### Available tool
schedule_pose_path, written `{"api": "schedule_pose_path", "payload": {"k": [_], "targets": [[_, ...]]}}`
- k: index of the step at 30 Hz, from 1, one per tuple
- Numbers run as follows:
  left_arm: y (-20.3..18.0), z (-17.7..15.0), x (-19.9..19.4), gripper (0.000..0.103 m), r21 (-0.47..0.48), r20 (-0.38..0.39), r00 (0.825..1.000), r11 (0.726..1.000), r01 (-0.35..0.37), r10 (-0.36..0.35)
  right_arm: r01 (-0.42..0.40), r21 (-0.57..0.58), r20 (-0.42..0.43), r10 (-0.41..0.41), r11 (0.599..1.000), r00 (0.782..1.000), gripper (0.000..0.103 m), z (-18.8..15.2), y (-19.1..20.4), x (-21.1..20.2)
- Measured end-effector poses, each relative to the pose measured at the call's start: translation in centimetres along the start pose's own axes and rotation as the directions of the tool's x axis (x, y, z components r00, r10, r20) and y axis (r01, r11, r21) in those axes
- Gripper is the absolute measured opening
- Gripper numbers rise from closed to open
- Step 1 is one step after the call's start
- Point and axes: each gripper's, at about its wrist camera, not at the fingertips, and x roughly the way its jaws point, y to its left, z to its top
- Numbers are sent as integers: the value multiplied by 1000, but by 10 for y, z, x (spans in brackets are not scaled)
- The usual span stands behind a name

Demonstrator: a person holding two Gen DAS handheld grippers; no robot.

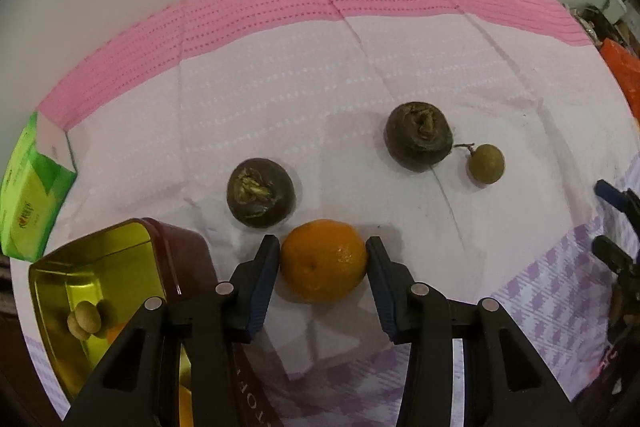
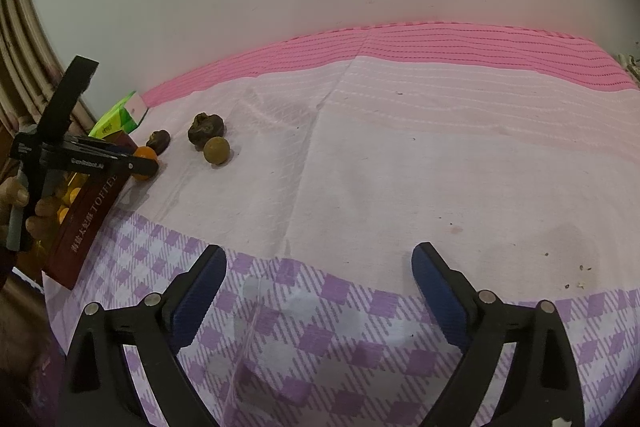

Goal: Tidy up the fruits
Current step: 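Move the left gripper to another mandarin on the sheet and grasp it, then grasp another dark brown dried fruit with the right gripper while the left gripper lifts the mandarin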

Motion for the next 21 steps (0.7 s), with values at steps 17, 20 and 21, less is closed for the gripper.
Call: {"api": "schedule_pose_path", "payload": {"k": [17, 20, 21], "targets": [[-13, -66, -95, 42, -249, 199, 978, 962, 116, -66, -187, -246, -52, 180, 951, 982, 69, 32, 64, 3], [-7, -82, -112, 42, -274, 215, 974, 954, 125, -66, -275, -379, -86, 263, 883, 961, 69, 62, 109, 14], [-3, -86, -115, 42, -287, 218, 973, 948, 134, -72, -291, -411, -97, 275, 864, 956, 69, 70, 121, 20]]}}
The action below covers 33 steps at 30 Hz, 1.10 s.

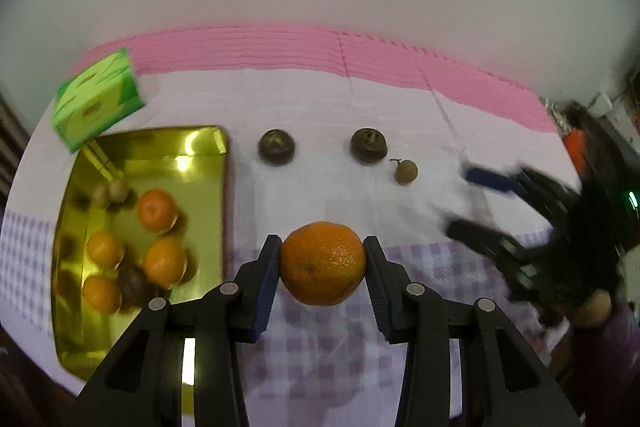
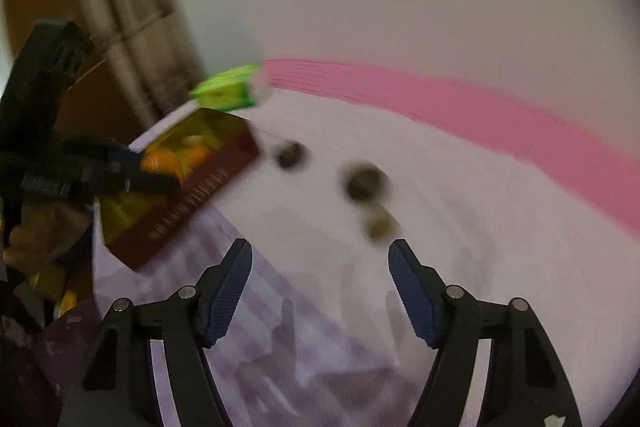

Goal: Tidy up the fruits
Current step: 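Grasp another dark brown dried fruit with the right gripper while the left gripper lifts the mandarin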

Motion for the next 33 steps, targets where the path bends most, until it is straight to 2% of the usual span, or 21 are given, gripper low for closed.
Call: {"api": "schedule_pose_path", "payload": {"k": [3, 6, 12, 16, 18, 19, 20, 22, 25, 28, 33], "targets": [[17, -5, -14, 42, -56, 15, 1000, 998, 13, -12, -23, -137, -54, 16, 990, 998, 75, 37, 17, 41], [40, -11, -32, 42, -108, 40, 999, 994, 15, -11, -25, -204, -119, 1, 979, 993, 76, 60, 26, 89], [76, -24, -59, 42, -169, 70, 997, 986, -18, 30, -32, -281, -171, -17, 959, 985, 76, 75, 39, 144], [96, -33, -67, 42, -198, 72, 996, 979, -38, 53, -18, -337, -203, -54, 941, 978, 70, 78, 44, 166], [102, -36, -68, 42, -212, 71, 996, 976, -41, 57, -11, -330, -253, -78, 944, 964, 58, 76, 39, 178], [104, -37, -68, 42, -218, 70, 996, 975, -42, 59, -43, -263, -257, -28, 964, 966, 47, 78, 32, 177], [106, -38, -68, 42, -223, 70, 996, 974, -43, 60, -31, -247, -252, -33, 968, 967, 35, 79, 28, 176], [110, -41, -68, 42, -229, 69, 995, 972, -50, 68, -17, -220, -248, -38, 975, 968, 34, 76, 28, 166], [113, -44, -67, 42, -228, 76, 993, 971, -68, 87, -6, -157, -183, -23, 988, 983, 34, 58, 34, 130], [112, -47, -66, 42, -218, 82, 992, 973, -78, 98, -1, -106, -109, -10, 994, 994, 34, 30, 47, 88], [109, -52, -59, 42, -204, 77, 992, 976, -80, 97, 48, -24, -56, -49, 999, 997, 34, -17, 61, 47]]}}
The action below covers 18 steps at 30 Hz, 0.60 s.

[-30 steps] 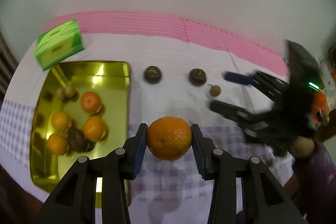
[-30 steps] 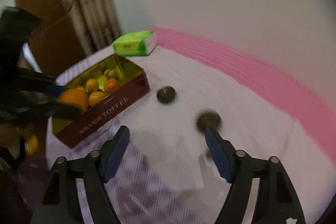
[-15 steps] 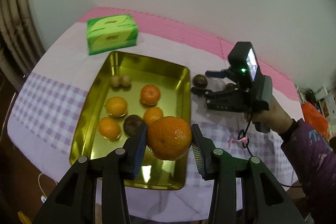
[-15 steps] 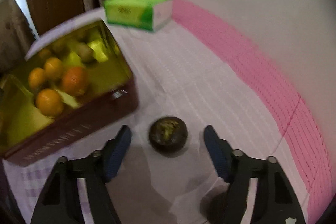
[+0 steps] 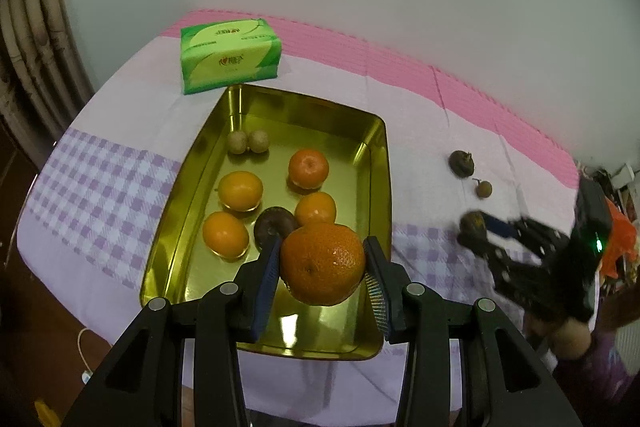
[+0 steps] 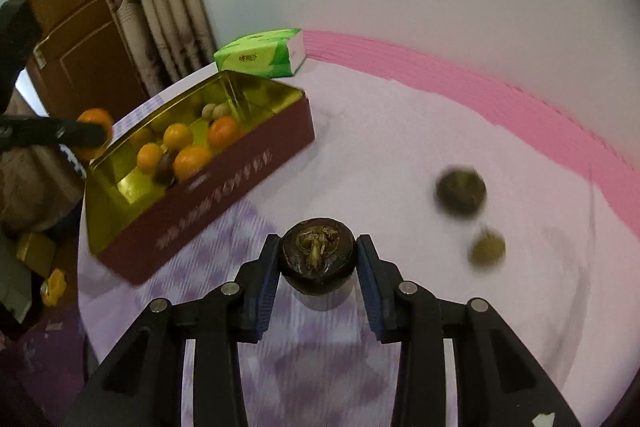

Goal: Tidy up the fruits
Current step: 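Grasp another dark brown dried fruit with the right gripper while the left gripper lifts the mandarin, then lower the mandarin into the gold tray and open the left gripper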

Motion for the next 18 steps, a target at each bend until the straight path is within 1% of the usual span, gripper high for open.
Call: {"api": "schedule_pose_path", "payload": {"k": [3, 5, 10, 12, 14, 18], "targets": [[-1, -4, 3, 42, 17, 5, 1000, 1000, -6, 6, 12, 40, 12, -13, 999, 1000, 34, -14, 0, -3], [-1, -6, 4, 42, 15, 3, 1000, 1000, -3, 3, 38, 60, 8, -39, 997, 999, 34, -20, -3, 0], [1, -11, 9, 42, 25, -8, 1000, 1000, -7, 7, 69, 71, 0, -70, 995, 998, 34, -28, -5, 4], [3, -10, 10, 42, 18, -15, 1000, 1000, -2, 2, 76, 77, -11, -75, 994, 997, 34, -28, -5, 11], [3, -7, 9, 42, 21, -9, 1000, 1000, 0, 1, 79, 77, 1, -79, 994, 997, 35, -28, -7, 7], [3, 4, 5, 42, 53, 14, 999, 998, -39, 38, 85, 88, -6, -84, 993, 996, 34, -29, -10, 8]]}}
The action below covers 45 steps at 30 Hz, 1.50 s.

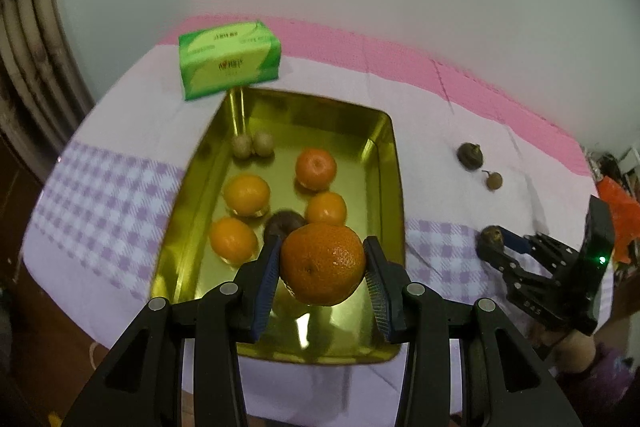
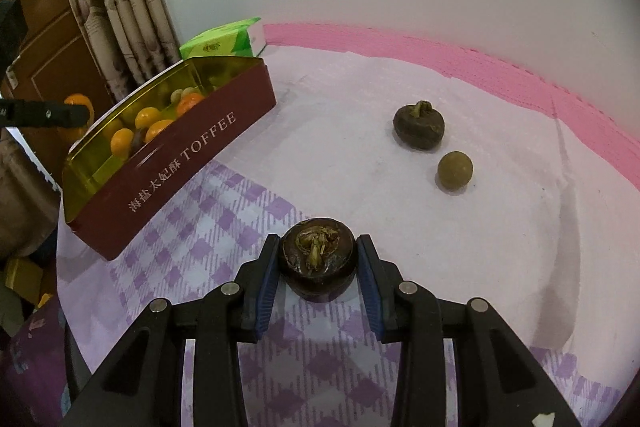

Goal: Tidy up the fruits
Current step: 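Lower the mandarin into the gold tray and open the left gripper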

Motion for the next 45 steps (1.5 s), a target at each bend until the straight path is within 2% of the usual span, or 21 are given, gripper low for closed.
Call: {"api": "schedule_pose_path", "payload": {"k": [5, 15, 23, 45], "targets": [[4, 20, 8, 42, 27, 14, 999, 999, -35, 35, -4, 1, 4, 4, 1000, 1000, 35, -1, -1, -2], [11, 48, 54, 42, 108, -11, 994, 988, -109, 111, -11, 18, 0, 11, 1000, 1000, 35, -2, -5, -2], [19, 60, 79, 42, 86, -40, 994, 991, -101, 105, -12, 21, -8, 12, 1000, 1000, 35, -2, -5, -1], [37, 73, 126, 43, 33, -110, 983, 989, -143, 145, -15, 27, -14, 16, 1000, 1000, 35, -2, -6, 0]]}}
